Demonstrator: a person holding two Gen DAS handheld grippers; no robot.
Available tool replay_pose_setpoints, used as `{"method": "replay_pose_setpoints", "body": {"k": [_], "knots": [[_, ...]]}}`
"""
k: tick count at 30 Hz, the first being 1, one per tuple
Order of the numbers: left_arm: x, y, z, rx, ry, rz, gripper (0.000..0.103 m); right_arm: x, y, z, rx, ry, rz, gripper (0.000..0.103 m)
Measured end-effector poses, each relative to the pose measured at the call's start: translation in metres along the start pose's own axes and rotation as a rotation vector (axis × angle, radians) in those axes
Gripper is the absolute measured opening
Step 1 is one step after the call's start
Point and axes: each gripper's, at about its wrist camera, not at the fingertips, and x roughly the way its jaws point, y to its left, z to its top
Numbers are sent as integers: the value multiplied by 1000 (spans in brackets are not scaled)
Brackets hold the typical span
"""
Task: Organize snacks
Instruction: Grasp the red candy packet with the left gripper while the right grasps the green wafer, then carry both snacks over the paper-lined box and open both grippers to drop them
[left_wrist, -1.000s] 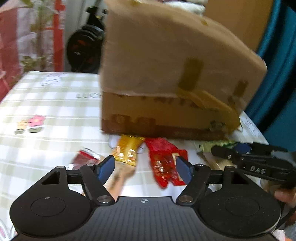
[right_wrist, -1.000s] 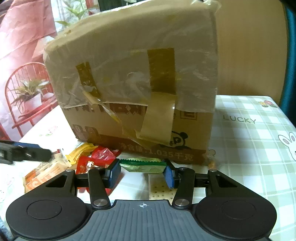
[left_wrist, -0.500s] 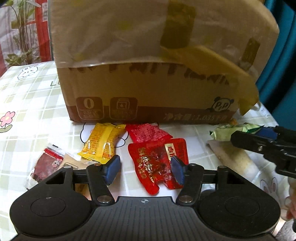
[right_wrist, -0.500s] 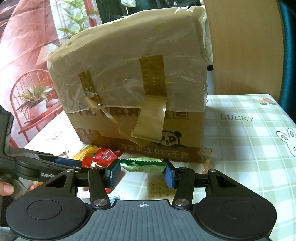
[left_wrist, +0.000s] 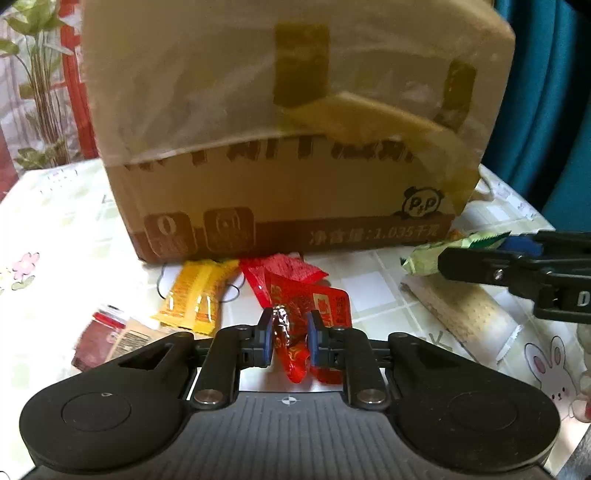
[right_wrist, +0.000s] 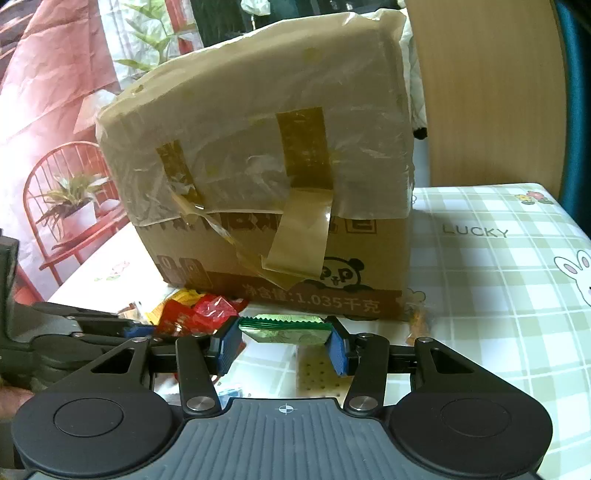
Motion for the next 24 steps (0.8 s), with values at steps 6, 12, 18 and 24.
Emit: {"method": "replay_pose_setpoints", "body": {"k": [6, 12, 18, 24], "knots": [[-32, 17, 3, -49, -64, 0, 19, -6, 9, 0, -2, -2, 35, 45], [-69, 32, 5, -91, -129, 20, 19, -16, 21, -1, -1, -4, 109, 45], [-109, 49, 18, -110, -237, 57, 19, -35, 42, 20, -53, -82, 190, 45], [-147, 55, 52, -101, -410, 90, 19, -69, 56, 70, -103, -252, 244, 45]]}}
